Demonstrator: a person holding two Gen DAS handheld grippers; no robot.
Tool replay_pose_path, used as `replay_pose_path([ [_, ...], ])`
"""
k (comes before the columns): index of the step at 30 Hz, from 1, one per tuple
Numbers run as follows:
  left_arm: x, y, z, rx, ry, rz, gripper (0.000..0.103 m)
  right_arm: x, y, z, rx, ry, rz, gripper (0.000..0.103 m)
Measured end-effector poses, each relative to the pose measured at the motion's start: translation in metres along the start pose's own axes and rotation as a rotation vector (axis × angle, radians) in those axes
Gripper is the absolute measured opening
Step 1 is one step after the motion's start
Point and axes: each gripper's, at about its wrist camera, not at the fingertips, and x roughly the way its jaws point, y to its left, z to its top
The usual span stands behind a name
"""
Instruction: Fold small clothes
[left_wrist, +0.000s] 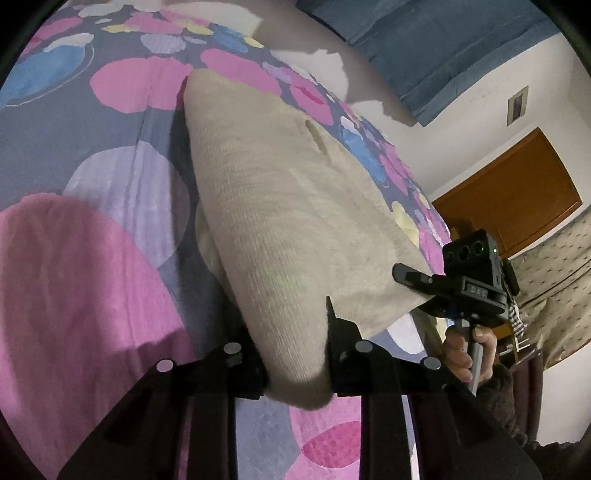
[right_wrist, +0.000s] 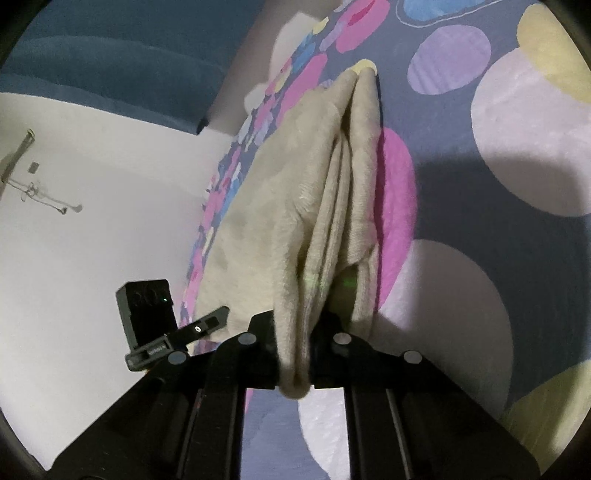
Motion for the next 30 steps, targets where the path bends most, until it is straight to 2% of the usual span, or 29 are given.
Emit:
replay_pose_path([
  [12, -0.001, -0.009, -0.003, 0.027, -0.019, 0.000, 0.022, -0.001, 0.006, 0.000, 0.021, -0.012, 0.042, 0.008],
  [21, -0.003, -0.018, -0.013, 0.026, -0.019, 0.001, 0.022, -0.005, 0.010, -0.006, 0.021, 0.012, 0.041, 0.008],
  [30, -0.008, -0.028, -0.030, 0.040, -0.020, 0.023, 0.022, -0.013, 0.014, -0.027, 0.023, 0.030, 0.032, 0.008],
])
